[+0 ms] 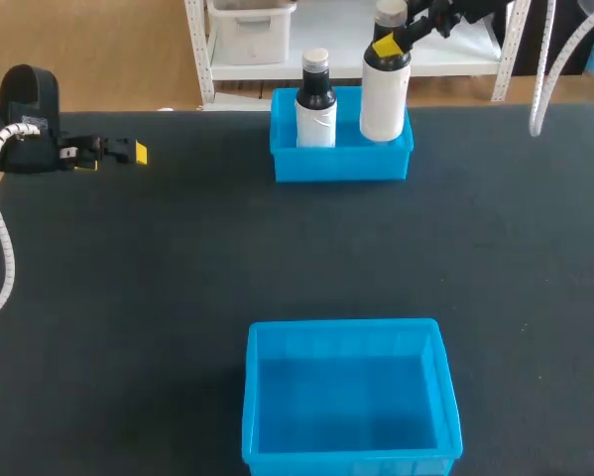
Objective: Pick up the bottle, and place it in the far bin if it is heavy, or in the near bin if it is light.
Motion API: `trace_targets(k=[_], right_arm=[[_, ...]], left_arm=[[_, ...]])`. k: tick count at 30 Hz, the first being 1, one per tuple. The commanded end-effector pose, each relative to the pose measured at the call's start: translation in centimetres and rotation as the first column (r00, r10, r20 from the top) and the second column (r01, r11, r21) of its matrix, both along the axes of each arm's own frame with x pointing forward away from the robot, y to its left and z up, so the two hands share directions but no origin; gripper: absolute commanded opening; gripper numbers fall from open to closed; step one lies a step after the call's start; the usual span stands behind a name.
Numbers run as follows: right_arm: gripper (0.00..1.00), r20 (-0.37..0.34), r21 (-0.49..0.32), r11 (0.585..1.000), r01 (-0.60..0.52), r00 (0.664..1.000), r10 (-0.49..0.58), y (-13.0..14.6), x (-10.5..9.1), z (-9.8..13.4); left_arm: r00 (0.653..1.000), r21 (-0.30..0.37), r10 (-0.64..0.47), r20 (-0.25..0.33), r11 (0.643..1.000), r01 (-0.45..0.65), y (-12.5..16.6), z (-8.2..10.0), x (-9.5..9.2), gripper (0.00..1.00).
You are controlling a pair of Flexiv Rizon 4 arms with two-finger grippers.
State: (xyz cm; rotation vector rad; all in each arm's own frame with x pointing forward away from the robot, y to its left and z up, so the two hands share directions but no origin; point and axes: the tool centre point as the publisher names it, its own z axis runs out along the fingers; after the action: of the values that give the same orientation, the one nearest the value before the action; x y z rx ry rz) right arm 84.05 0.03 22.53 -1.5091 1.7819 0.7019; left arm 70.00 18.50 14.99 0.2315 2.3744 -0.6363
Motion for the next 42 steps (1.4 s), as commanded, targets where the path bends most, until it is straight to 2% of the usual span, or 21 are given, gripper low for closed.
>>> trace_targets(k=[1, 12, 24, 42], right_arm=[[0.0, -0.024, 0.001, 0.999, -0.041, 0.999, 0.041, 0.5, 2.1, -0.2], [0.0, -0.025, 0.006, 1.0, -0.019, 1.0, 0.019, 0.7, 5.3, -1.6], [0.0, -0.048, 0.007, 1.0, -0.014, 0.999, 0.015, 0.5, 6.2, -3.7], [0.0, -0.076, 0.021, 1.0, -0.014, 0.997, 0.016, 0.5, 6.2, -6.2]], left_arm=[[1.0, 0.0, 0.0, 0.0, 1.0, 0.0, 0.0, 0.0, 0.0, 1.0], [1.0, 0.0, 0.0, 0.0, 1.0, 0.0, 0.0, 0.0, 0.0, 1.0], [1.0, 0.0, 0.0, 0.0, 1.0, 0.0, 0.0, 0.0, 0.0, 1.0], [1.0, 0.0, 0.0, 0.0, 1.0, 0.0, 0.0, 0.0, 0.0, 1.0]])
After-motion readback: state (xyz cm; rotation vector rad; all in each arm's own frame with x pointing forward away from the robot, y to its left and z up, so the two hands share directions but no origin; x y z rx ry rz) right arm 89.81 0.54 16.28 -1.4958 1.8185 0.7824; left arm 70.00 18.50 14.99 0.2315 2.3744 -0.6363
